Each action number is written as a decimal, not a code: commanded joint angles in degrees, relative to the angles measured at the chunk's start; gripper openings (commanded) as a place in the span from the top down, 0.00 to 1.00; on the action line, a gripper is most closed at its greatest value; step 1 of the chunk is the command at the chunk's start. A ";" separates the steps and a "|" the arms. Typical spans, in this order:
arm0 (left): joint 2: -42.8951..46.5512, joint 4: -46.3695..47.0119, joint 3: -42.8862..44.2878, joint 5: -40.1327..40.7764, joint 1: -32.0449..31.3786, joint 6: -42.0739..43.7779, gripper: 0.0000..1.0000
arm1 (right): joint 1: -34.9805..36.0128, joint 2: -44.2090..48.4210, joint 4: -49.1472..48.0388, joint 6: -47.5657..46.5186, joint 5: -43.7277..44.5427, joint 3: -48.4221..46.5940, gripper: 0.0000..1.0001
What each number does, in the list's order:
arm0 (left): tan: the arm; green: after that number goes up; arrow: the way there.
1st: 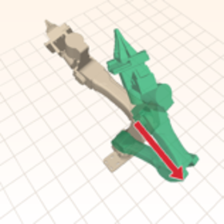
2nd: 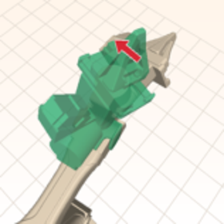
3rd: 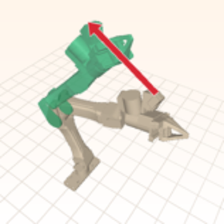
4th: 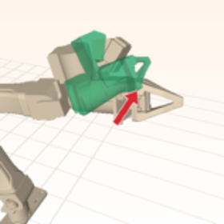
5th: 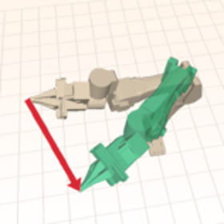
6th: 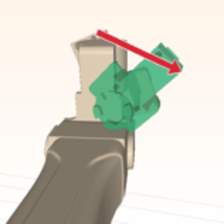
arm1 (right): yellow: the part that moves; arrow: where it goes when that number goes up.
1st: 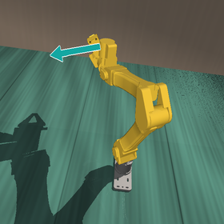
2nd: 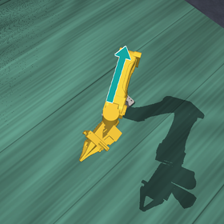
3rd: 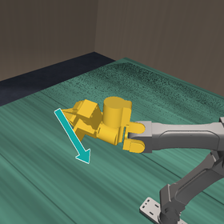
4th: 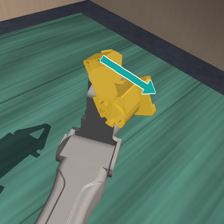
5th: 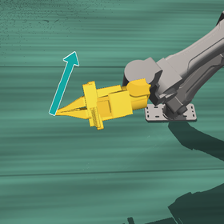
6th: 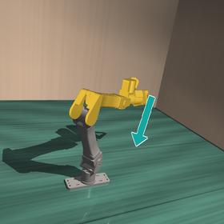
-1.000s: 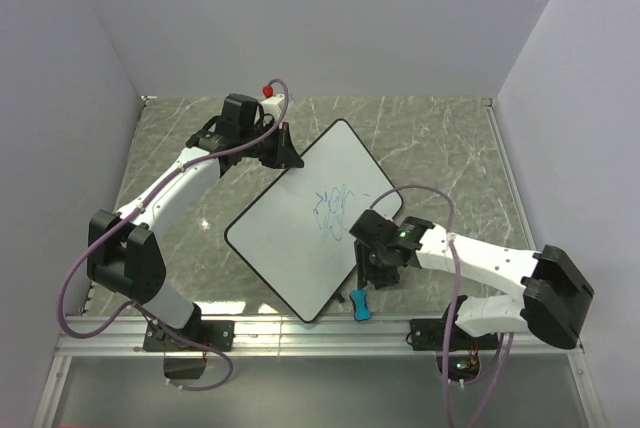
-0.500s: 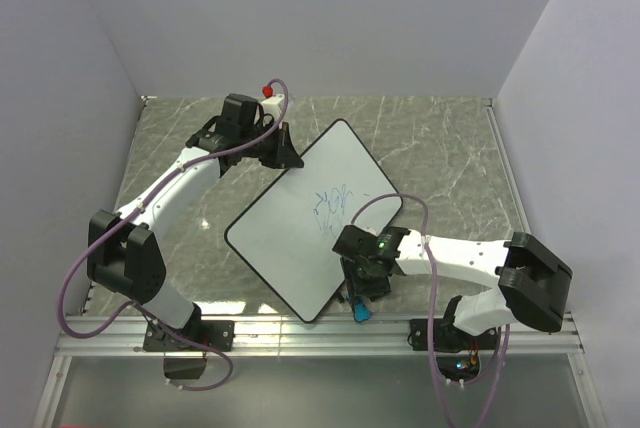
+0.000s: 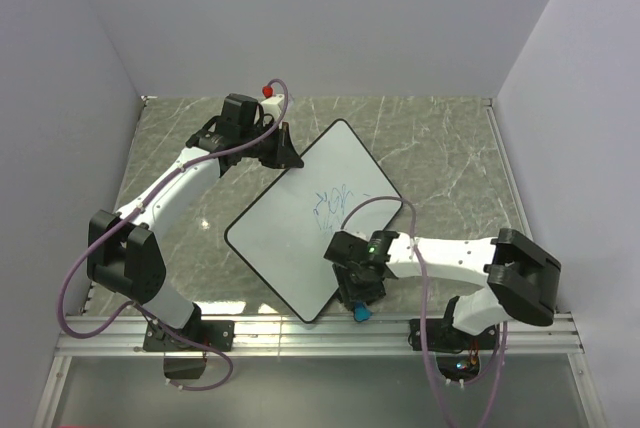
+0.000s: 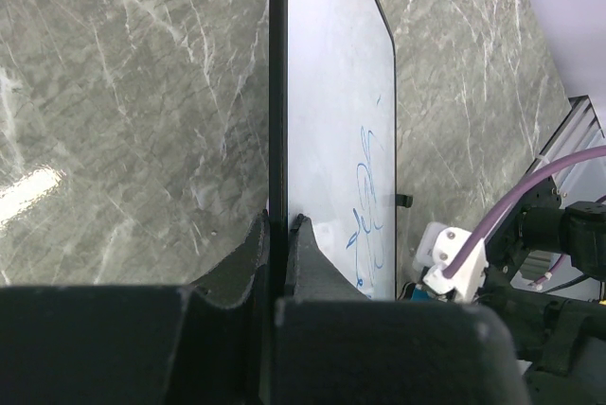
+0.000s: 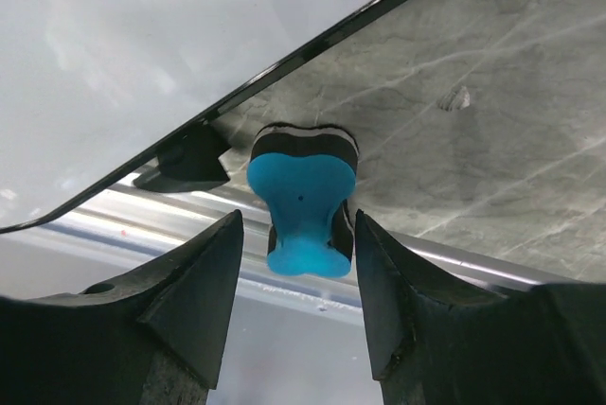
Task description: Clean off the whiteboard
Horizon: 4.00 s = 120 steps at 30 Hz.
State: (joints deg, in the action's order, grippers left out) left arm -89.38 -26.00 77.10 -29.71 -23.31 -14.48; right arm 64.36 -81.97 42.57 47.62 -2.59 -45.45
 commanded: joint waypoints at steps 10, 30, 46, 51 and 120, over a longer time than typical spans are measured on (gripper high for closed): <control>0.17 -1.69 0.59 4.05 0.20 3.67 1.00 | 1.30 -6.27 -1.97 -1.56 2.50 -1.39 0.96; 2.81 -0.02 -2.74 4.23 0.28 3.67 1.00 | -5.54 -13.35 7.00 -14.47 6.11 -39.85 1.00; 6.15 0.95 -5.65 3.52 0.11 2.96 1.00 | -20.15 -20.69 1.65 -13.43 4.26 -39.03 1.00; 5.98 0.77 -5.29 3.52 0.11 2.97 1.00 | -22.61 -17.61 -2.13 -11.67 5.14 -28.04 1.00; 3.43 1.04 -3.80 2.47 0.11 2.70 1.00 | -27.17 -9.87 -13.12 2.04 4.88 0.45 1.00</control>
State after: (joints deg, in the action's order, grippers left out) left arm -86.08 -22.96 72.07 -27.59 -22.20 -14.50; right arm 41.28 -83.70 23.05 49.89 -14.79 -49.87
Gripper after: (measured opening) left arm 0.046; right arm 0.353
